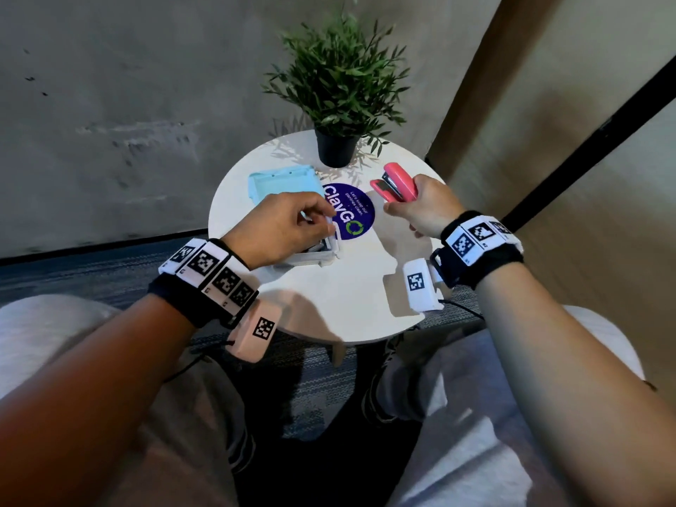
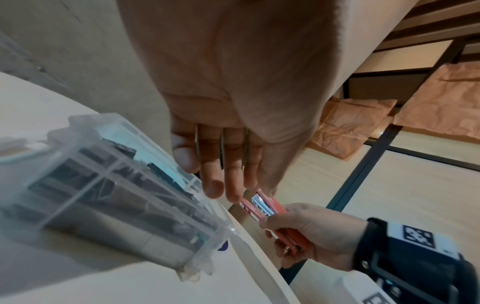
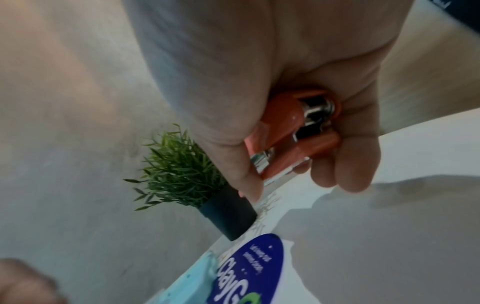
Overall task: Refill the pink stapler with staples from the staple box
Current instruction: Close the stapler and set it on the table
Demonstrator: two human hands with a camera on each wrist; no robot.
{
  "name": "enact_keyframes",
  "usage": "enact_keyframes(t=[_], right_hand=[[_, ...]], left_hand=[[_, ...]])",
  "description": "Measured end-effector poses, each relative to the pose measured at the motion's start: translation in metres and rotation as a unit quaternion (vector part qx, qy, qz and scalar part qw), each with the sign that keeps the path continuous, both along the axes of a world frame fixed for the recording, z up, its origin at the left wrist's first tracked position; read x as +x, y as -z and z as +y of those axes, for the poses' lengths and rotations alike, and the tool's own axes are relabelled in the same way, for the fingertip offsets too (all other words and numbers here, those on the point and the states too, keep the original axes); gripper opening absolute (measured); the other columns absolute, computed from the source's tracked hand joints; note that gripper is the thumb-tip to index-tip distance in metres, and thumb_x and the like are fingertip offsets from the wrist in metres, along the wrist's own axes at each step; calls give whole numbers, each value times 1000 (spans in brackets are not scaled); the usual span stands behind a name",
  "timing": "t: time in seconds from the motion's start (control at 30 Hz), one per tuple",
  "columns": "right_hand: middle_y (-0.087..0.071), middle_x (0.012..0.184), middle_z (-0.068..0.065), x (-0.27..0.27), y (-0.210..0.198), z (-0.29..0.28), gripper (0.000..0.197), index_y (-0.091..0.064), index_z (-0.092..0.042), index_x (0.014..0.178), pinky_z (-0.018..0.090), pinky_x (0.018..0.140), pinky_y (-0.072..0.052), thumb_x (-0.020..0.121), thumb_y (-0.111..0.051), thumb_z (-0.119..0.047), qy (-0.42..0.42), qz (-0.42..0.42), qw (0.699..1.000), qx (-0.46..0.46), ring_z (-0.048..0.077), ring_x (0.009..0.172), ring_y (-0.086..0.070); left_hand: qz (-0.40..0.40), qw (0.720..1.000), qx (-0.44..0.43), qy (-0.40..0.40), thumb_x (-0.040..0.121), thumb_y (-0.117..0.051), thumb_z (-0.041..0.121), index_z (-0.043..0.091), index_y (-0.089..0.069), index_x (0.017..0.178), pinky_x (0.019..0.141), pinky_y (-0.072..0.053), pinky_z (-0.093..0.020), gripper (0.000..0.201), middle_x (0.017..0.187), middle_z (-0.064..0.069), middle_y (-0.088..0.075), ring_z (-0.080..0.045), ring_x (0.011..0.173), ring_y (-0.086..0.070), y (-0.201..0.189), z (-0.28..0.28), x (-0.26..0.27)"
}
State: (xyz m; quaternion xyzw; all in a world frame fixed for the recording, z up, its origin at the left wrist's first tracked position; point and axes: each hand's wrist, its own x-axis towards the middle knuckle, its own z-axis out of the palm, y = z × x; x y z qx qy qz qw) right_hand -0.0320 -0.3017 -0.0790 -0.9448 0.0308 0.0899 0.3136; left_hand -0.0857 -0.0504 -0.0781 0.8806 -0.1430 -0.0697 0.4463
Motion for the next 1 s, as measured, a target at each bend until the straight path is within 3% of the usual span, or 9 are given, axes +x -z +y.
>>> enact_keyframes(t=[0.1, 0.17, 0.23, 0.33, 0.5, 0.77, 1.0], right_hand=[[-64, 107, 18, 12, 9, -6, 44, -55, -6, 114, 43, 73, -51, 83, -69, -34, 28, -7, 998, -47, 37, 93, -64], [-65, 112, 19, 17, 14, -9, 40, -58, -4, 116, 34, 72, -38, 88, -66, -31, 30, -16, 995, -92, 36, 100, -60], [-64, 109, 17, 18, 19, -9, 37, -60, -4, 114, 31, 72, -33, 91, -65, -32, 34, -17, 993, -109, 33, 99, -58], [-67, 111, 18, 19, 26, -9, 30, -63, -4, 112, 31, 73, -35, 91, -64, -25, 42, -23, 991, -124, 34, 101, -61], [-67, 114, 21, 24, 35, -9, 30, -66, -1, 109, 37, 84, -46, 86, -70, -21, 48, -36, 985, -164, 39, 105, -62], [-62, 119, 21, 31, 42, -9, 33, -62, -1, 114, 41, 92, -47, 89, -66, -22, 65, -48, 978, -192, 38, 110, -60], [-63, 118, 21, 32, 45, -13, 31, -63, -2, 112, 41, 90, -48, 87, -64, -20, 65, -43, 981, -178, 39, 108, -61]], left_hand=[[-18, 998, 49, 45, 87, -72, 27, 21, -73, 104, 69, -43, -11, 18, 89, 5, -70, 3, 74, -59, 3, -2, -4], [-31, 992, 88, 79, 87, -71, 29, 21, -72, 104, 68, -41, -12, 19, 89, 9, -70, 8, 76, -58, 5, -3, -6], [-30, 991, 97, 91, 87, -72, 29, 21, -72, 104, 68, -40, -12, 19, 90, 10, -71, 7, 76, -59, 6, -3, -7], [-32, 991, 88, 93, 87, -72, 27, 21, -72, 102, 64, -37, -6, 16, 88, 11, -71, 10, 75, -57, 7, -2, -6], [-23, 992, 86, 94, 87, -72, 29, 24, -71, 100, 65, -38, -10, 14, 87, 13, -69, 9, 73, -57, 8, -1, -6], [-35, 990, 102, 93, 86, -72, 32, 28, -72, 97, 66, -38, -12, 11, 91, 16, -69, 7, 78, -58, 10, -2, -10], [-39, 991, 96, 90, 87, -72, 32, 28, -71, 95, 73, -47, -20, 10, 92, 16, -70, -1, 83, -62, 9, -1, -12]])
